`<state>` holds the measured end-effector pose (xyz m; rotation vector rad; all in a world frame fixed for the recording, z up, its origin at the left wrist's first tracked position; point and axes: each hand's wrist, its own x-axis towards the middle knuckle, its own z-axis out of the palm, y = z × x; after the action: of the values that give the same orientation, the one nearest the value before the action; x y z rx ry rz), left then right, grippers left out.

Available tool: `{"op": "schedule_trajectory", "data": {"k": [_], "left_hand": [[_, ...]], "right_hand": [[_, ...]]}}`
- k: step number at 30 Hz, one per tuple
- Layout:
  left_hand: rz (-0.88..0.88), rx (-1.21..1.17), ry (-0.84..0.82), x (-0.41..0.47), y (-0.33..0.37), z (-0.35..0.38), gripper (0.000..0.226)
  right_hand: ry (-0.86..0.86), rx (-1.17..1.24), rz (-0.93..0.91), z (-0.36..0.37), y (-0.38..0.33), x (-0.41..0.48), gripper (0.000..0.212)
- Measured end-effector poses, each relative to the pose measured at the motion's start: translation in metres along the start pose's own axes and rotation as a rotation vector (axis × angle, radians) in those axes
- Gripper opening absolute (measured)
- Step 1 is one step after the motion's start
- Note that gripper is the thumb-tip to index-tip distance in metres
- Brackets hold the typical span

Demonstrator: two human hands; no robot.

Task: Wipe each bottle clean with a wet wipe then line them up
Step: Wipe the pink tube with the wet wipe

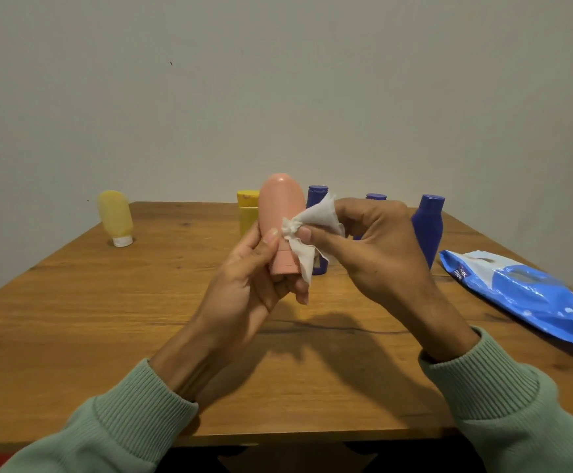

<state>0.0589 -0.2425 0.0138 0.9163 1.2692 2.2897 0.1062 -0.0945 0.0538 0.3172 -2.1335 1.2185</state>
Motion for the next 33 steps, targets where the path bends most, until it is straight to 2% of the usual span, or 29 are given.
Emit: {"op": "schedule_trajectory", "data": {"k": [5, 9, 12, 16, 21, 25, 29, 33], "left_hand": [[-0.057, 0.069, -0.117, -0.0049, 0.0003, 0.0003, 0.040], [-0.082, 0.090, -0.146, -0.0055, 0.0004, 0.0018, 0.041], [-0.073, 0.044, -0.123, -0.0037, 0.0020, 0.0043, 0.040], [-0.040, -0.070, 0.016, 0.0003, 0.0036, 0.0059, 0.040], [-0.028, -0.085, 0.062, 0.0022, 0.0033, 0.0053, 0.039], [-0.030, 0.044, 0.006, 0.0009, 0.0060, 0.0023, 0.033], [-0.017, 0.144, -0.078, -0.0005, 0.0054, 0.0012, 0.037], [-0.011, 0.120, -0.049, 0.0034, 0.0087, 0.0038, 0.038]], "right_hand": [[0.168, 0.131, -0.027, -0.0058, 0.0014, 0.0009, 0.018], [0.243, 0.144, -0.032, -0.0067, 0.0020, 0.0027, 0.019], [0.175, 0.149, -0.003, -0.0084, -0.0001, 0.0029, 0.020], [-0.045, 0.048, 0.012, -0.0063, -0.0004, 0.0007, 0.024], [-0.102, -0.062, -0.034, -0.0037, 0.0020, 0.0004, 0.025], [0.017, 0.019, 0.000, -0.0007, 0.0029, -0.0003, 0.022], [0.189, 0.081, 0.007, 0.0008, 0.0020, 0.0002, 0.025], [0.176, 0.089, 0.024, 0.0003, -0.0006, 0.0005, 0.025]]}}
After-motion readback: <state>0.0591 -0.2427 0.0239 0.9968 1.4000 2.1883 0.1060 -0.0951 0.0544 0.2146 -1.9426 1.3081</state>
